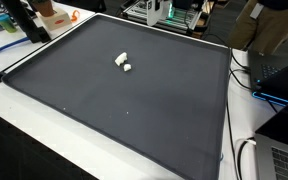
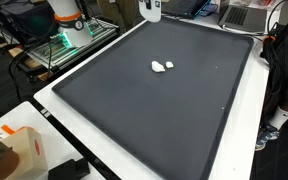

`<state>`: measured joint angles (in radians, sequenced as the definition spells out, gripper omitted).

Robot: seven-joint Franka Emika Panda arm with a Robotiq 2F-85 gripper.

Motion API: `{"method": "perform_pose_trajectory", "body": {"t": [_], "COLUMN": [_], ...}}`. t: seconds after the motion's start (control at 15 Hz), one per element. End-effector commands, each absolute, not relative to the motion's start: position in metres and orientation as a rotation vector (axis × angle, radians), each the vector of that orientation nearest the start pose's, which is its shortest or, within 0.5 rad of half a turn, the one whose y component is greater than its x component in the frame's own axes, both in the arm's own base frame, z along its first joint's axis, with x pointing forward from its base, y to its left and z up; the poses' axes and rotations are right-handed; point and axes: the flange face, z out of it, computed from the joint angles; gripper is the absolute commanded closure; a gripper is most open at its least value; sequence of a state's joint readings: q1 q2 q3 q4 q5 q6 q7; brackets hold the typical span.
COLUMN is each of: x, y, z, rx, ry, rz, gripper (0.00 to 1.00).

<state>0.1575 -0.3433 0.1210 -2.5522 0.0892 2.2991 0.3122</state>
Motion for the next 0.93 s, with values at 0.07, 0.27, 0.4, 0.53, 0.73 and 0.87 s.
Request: {"method": "perform_pose_trajectory", "body": {"t": [0.07,0.27,0.4,0.53,0.73,0.87], "x": [0.394,0.389,0.380,0.365,0.353,0.347], "y": [0.118,0.115,0.111,0.109,0.111,0.112], "z": [0.405,0.405,0.409,0.417,0.433,0.442], "rx": [-3.088,-3.096,-3.059,-2.989,-2.915,-2.893], "ry": [0.102,0.060,0.006,-0.015,0.055,0.100], "rz": [-0.145,-0.153,-0.144,-0.100,0.025,0.085], "gripper": [0.96,0.99,0.99,0.99,0.99,0.71]}}
